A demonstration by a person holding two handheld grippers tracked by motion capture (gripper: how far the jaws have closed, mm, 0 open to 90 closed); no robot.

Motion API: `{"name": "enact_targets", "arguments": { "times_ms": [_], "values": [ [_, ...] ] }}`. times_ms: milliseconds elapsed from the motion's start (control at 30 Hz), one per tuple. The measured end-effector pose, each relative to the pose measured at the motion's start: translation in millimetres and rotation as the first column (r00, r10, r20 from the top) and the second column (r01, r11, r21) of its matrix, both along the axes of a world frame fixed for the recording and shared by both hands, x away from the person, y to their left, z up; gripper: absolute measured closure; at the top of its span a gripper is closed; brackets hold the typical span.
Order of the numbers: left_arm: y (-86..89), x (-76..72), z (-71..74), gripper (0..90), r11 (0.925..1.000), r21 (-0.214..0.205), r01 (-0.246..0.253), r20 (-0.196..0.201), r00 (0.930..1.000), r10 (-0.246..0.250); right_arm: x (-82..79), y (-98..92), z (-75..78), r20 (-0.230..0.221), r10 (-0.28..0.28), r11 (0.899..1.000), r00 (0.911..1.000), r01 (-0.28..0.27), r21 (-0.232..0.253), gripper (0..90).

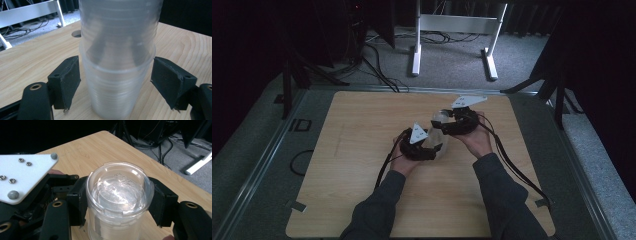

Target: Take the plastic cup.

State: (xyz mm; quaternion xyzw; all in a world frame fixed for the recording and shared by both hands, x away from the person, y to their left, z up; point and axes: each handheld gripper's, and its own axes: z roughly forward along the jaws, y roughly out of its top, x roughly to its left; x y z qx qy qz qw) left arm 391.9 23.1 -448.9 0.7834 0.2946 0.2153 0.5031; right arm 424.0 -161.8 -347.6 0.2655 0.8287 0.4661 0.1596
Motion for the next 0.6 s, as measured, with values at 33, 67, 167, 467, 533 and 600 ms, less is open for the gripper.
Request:
{"name": "enact_targets", "arguments": {
  "times_ms": [33, 67, 167, 467, 533, 600],
  "values": [
    [-0.8, 0.6, -0.1, 23.2, 1.0, 0.008, 0.001, 0.0, 1.0, -0.001, 0.3, 0.3, -0.7, -0.004, 0.003, 1.0, 1.0, -0.003, 0.001, 40.0],
    [-2.5, 1.8, -0.6, 23.2, 0.9998, 0.018, 0.001, -0.001, 1.0, -0.001, 0.5, 0.7, -1.1, -0.009, 0.003, 1.0, 1.0, -0.003, 0.003, 39.9],
    [-6.3, 3.7, -1.6, 23.5, 0.9997, 0.025, 0.0, -0.007, 1.0, 0.0, 1.3, 1.1, -1.7, -0.012, 0.005, 1.0, 0.9999, -0.005, 0.009, 39.9],
    [-9.8, 2.9, -2.0, 26.6, 0.9988, 0.049, 0.0, -0.001, 1.0, 0.0, 0.2, -1.8, 2.9, 0.011, 0.006, 1.0, 0.9999, -0.006, 0.007, 39.3],
    [-9.9, 3.0, -2.1, 26.6, 0.9988, 0.05, 0.0, -0.002, 1.0, 0.0, 0.3, -2.3, 3.3, 0.012, 0.009, 1.0, 0.9999, -0.009, 0.008, 39.5],
    [-9.9, 2.9, -2.3, 26.6, 0.9987, 0.052, -0.001, -0.003, 1.0, 0.001, 0.1, -2.9, 4.2, 0.011, 0.008, 1.0, 0.9999, -0.008, 0.008, 40.2]
  ]
}}
